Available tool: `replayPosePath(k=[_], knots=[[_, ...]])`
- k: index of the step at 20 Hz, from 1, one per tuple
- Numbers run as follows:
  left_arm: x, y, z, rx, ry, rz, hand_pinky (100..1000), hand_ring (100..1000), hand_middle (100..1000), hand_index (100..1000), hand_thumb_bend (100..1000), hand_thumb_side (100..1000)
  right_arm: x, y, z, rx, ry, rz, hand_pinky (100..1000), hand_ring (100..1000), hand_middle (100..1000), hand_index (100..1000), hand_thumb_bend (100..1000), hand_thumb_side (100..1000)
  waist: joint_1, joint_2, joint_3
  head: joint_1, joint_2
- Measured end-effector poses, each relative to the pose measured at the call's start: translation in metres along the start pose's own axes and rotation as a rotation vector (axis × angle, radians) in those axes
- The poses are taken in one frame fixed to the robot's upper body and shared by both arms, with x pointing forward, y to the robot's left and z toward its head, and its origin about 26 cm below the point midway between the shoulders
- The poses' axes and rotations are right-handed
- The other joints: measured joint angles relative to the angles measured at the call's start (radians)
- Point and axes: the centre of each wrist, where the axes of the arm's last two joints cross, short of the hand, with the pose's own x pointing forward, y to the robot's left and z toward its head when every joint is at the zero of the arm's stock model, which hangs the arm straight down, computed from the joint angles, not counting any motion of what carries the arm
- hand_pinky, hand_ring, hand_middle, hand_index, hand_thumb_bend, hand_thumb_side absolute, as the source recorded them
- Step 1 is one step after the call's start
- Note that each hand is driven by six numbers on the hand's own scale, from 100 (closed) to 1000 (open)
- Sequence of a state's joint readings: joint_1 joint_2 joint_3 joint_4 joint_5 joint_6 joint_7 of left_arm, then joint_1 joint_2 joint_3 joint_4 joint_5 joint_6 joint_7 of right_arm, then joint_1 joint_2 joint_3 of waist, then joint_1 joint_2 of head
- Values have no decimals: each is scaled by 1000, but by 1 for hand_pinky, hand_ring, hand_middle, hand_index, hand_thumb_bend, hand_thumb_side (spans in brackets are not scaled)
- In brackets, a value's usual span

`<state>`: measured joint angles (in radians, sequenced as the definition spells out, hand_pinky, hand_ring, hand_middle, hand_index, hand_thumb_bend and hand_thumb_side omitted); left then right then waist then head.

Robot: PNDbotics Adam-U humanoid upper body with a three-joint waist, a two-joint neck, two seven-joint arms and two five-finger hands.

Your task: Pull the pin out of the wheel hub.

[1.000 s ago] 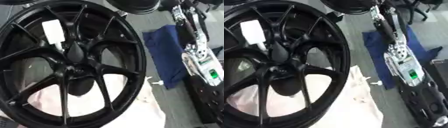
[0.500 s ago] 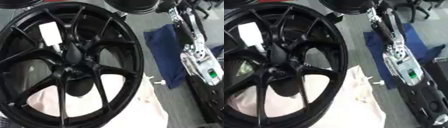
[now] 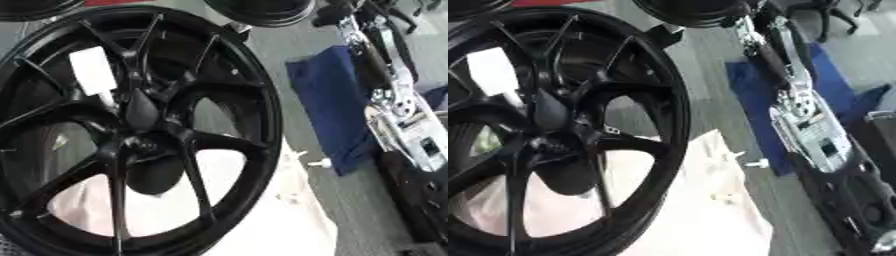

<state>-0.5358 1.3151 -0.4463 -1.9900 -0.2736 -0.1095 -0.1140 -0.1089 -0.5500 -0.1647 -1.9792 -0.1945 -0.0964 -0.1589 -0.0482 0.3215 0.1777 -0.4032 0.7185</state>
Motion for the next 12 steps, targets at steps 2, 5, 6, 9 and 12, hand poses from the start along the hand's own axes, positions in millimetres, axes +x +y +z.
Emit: replayPosePath(k=[2, 5, 6, 9, 12], knots=[[4, 3, -7, -12, -6, -6, 832, 773, 750, 847, 405, 708, 0, 1, 0, 5, 3, -1, 971, 690, 641, 772, 100, 619, 2, -3, -3, 1, 0], [11, 9, -19, -19, -18, 18, 832, 764, 743, 847, 406, 703, -1, 1, 1, 10, 8, -1, 971, 691, 641, 773, 100, 619, 4, -17, -6, 2, -2], [14, 11, -23, -20, -23, 31, 832, 762, 741, 847, 407, 707, -1, 1, 1, 10, 9, -1, 971, 691, 641, 773, 100, 619, 4, -21, -7, 2, -3], [19, 18, -37, -19, -33, 73, 832, 750, 730, 851, 407, 707, -1, 1, 1, 14, 12, -1, 971, 691, 641, 773, 100, 620, 3, -27, -11, 2, -5], [23, 24, -53, -27, -40, 122, 833, 748, 729, 855, 409, 697, -1, 1, 2, 18, 14, -2, 971, 691, 641, 773, 100, 621, 2, -32, -12, 1, -5]])
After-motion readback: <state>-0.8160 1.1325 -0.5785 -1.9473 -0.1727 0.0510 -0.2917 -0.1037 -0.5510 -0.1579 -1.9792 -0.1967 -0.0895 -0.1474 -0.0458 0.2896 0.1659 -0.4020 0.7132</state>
